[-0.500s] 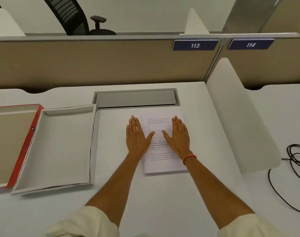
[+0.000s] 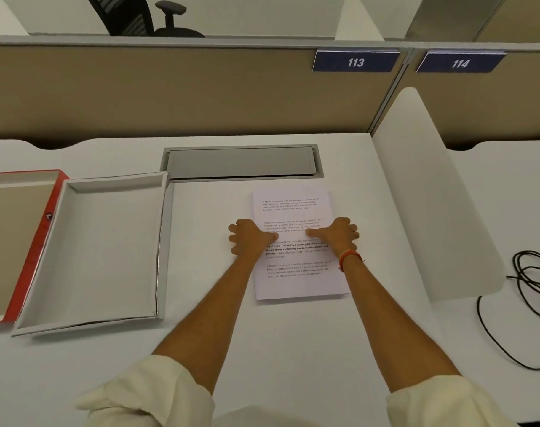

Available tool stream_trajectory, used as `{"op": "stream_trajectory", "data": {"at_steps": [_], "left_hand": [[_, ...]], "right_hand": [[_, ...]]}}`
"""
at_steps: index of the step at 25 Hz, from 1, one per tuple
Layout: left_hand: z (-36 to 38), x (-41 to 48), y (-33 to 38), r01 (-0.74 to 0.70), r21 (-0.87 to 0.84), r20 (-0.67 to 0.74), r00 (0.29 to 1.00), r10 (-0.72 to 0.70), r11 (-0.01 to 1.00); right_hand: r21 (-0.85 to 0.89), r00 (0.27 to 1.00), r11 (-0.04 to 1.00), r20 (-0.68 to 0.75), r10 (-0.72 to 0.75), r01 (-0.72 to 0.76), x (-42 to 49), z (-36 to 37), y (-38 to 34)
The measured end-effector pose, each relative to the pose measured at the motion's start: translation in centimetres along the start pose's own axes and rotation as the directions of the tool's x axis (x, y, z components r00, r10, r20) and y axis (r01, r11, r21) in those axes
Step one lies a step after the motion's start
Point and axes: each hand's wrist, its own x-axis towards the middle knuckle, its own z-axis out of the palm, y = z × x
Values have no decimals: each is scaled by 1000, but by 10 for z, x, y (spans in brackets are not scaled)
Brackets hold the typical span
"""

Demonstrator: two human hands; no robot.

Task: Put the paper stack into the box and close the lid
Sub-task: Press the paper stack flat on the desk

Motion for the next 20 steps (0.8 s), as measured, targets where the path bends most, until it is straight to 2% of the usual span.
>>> {"op": "stream_trajectory", "data": {"at_steps": [9, 16, 20], "left_hand": [[-7, 6, 20, 63, 57, 161, 984, -72, 996], [-7, 10, 17, 90, -45, 218, 973, -78, 995], [1, 3, 21, 78, 128, 140, 985, -96, 989]], "right_hand": [[-5, 998, 999, 58, -38, 39, 7, -1, -2], [3, 999, 999, 35, -37, 37, 3, -2, -5], [35, 999, 999, 13, -35, 35, -1, 0, -7]]}}
